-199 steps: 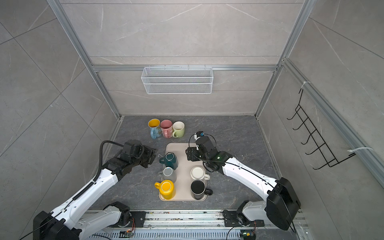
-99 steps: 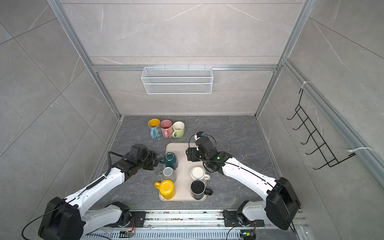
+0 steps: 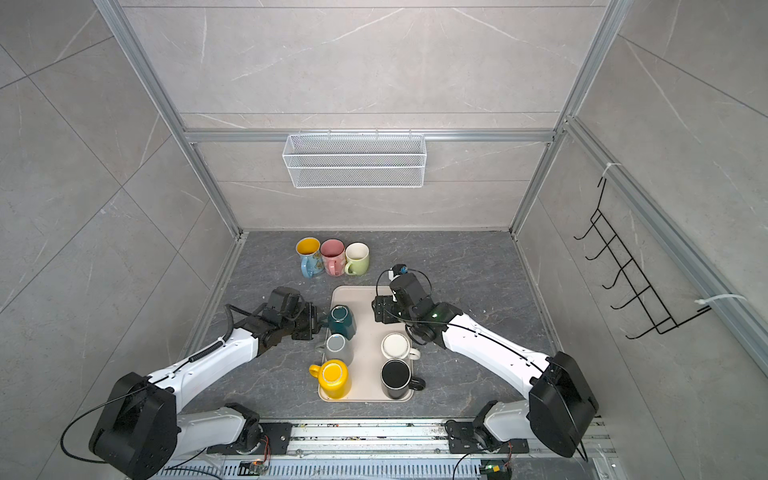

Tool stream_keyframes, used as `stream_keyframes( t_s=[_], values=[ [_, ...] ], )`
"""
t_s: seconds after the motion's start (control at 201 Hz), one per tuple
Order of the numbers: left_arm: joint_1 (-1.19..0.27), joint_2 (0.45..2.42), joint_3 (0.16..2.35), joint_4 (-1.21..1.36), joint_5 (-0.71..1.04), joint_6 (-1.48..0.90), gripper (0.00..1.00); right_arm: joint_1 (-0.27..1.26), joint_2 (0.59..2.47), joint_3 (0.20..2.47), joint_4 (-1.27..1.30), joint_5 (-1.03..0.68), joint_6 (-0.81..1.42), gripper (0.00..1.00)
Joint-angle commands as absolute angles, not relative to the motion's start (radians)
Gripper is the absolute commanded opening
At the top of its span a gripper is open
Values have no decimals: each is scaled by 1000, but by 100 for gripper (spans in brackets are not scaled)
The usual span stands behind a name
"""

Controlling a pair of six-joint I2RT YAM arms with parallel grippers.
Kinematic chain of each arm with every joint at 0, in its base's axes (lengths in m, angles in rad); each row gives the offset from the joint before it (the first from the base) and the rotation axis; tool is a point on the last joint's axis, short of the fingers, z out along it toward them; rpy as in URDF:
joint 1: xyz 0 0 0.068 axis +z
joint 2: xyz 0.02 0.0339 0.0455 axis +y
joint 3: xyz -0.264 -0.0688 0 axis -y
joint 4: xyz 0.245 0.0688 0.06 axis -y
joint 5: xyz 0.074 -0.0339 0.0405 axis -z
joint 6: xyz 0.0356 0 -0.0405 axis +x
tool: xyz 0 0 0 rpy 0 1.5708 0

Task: Turn the mug right side up
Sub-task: 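Withdraw the left gripper and reach it to the upside-down dark green mug, then grasp the dark green mug's handle with the left gripper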

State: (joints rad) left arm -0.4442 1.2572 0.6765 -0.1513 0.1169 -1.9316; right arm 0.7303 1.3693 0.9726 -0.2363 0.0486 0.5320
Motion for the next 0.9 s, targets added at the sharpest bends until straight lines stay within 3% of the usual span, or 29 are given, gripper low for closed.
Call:
stream_keyframes(
  t_s=[0.0,0.264,0.896],
  values=[
    [-439,1290,710,-134,155,-1940,37,728,1387,997,-261,63,533,77],
    [-440,1369,738,-81,199,-1926,36,728,1393,1007,-275,70,522,77],
    [-436,1476,747,12,244,-1927,16,727,1413,1034,-295,84,511,77]
  ],
)
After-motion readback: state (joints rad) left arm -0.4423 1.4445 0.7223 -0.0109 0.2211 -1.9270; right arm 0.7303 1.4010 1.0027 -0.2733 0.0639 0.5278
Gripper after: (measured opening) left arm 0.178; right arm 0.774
